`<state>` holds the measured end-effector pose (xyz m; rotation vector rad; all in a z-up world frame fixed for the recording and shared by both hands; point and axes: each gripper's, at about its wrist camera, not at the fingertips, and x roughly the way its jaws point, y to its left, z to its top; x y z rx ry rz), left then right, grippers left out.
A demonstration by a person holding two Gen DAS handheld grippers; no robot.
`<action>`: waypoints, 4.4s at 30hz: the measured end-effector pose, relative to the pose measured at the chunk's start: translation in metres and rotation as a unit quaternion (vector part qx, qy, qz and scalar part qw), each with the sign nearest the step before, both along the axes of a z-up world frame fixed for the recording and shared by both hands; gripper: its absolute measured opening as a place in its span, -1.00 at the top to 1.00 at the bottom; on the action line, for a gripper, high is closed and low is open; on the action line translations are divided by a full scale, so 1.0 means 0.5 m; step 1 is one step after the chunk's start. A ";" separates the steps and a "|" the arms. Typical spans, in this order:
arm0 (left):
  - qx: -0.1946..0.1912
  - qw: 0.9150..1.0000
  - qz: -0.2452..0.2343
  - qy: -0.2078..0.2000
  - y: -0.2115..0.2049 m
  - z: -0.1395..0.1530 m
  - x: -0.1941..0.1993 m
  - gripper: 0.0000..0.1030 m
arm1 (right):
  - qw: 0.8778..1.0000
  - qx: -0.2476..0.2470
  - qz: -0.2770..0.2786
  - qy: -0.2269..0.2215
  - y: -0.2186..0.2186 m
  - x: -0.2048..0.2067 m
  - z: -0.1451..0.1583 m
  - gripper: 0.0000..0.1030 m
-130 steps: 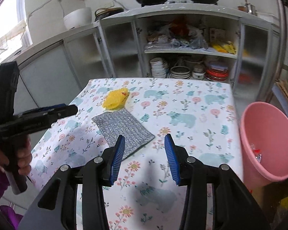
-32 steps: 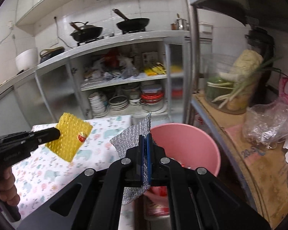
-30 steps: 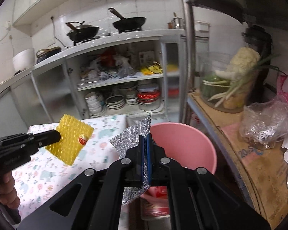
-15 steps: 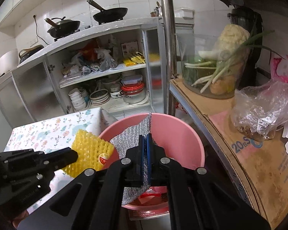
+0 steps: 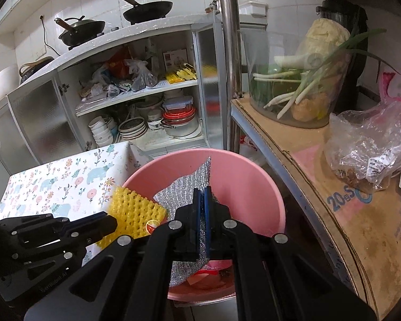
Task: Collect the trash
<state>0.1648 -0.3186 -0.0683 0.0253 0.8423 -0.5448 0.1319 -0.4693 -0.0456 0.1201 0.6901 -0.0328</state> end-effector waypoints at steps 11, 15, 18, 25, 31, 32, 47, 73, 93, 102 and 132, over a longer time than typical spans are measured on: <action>-0.007 1.000 0.009 -0.002 0.001 0.004 0.005 0.61 | 1.000 -0.006 -0.007 0.014 0.001 0.006 -0.006 0.87; -0.011 1.000 0.005 -0.004 0.003 0.013 -0.001 0.31 | 1.000 -0.004 -0.007 0.015 0.000 0.002 -0.005 0.53; -0.015 1.000 0.007 -0.006 0.006 0.022 -0.006 0.26 | 1.000 -0.006 -0.007 0.011 0.001 -0.003 -0.002 0.43; -0.020 1.000 0.015 -0.012 0.026 0.046 -0.024 0.05 | 1.000 -0.009 -0.003 -0.001 0.015 -0.035 0.023 0.32; -0.016 0.999 0.025 -0.024 0.049 0.069 -0.058 0.03 | 1.000 -0.004 0.012 -0.012 0.043 -0.087 0.041 0.17; -0.015 0.999 0.027 -0.027 0.054 0.073 -0.065 0.03 | 1.000 -0.005 0.014 -0.014 0.051 -0.098 0.043 0.16; -0.016 0.997 0.062 -0.043 0.125 0.110 -0.165 0.03 | 0.999 -0.031 0.022 -0.034 0.134 -0.221 0.067 -0.03; -0.031 0.995 0.065 -0.068 0.153 0.145 -0.252 0.03 | 0.998 -0.047 0.008 -0.042 0.157 -0.300 0.083 -0.04; -0.029 0.995 0.058 -0.078 0.143 0.149 -0.273 0.03 | 0.998 -0.046 -0.003 -0.041 0.150 -0.309 0.084 -0.05; -0.028 0.995 0.058 -0.079 0.141 0.149 -0.274 0.02 | 0.998 -0.044 -0.005 -0.040 0.144 -0.312 0.083 -0.05; -0.015 0.995 0.039 -0.095 0.127 0.155 -0.303 0.03 | 0.999 -0.036 -0.013 -0.037 0.133 -0.326 0.078 -0.05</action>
